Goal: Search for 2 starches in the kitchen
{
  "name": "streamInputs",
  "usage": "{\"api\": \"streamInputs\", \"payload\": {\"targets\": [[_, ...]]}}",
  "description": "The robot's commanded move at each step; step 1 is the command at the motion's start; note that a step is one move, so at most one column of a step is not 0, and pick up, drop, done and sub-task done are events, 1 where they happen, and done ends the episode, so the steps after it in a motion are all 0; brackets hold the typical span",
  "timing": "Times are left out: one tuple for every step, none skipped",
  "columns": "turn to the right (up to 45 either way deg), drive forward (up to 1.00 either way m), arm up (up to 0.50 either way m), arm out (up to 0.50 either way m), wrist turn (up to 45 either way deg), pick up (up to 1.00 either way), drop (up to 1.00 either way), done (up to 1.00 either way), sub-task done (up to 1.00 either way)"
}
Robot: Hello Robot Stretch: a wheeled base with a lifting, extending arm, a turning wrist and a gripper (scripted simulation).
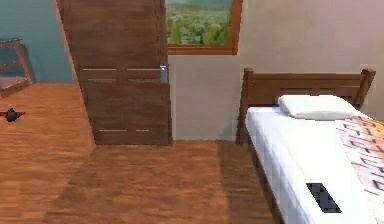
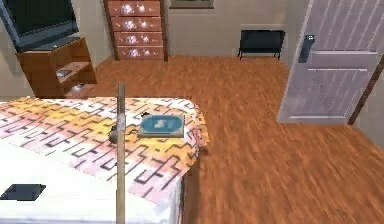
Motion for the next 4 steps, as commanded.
{"api": "streamInputs", "payload": {"targets": [[0.0,0.75,0.0,0.0,0.0,0.0,0.0,0.0,0.0],[-45.0,0.0,0.0,0.0,0.0,0.0,0.0,0.0,0.0],[-45.0,0.0,0.0,0.0,0.0,0.0,0.0,0.0,0.0],[-3.0,0.0,0.0,0.0,0.0,0.0,0.0,0.0,0.0]]}}
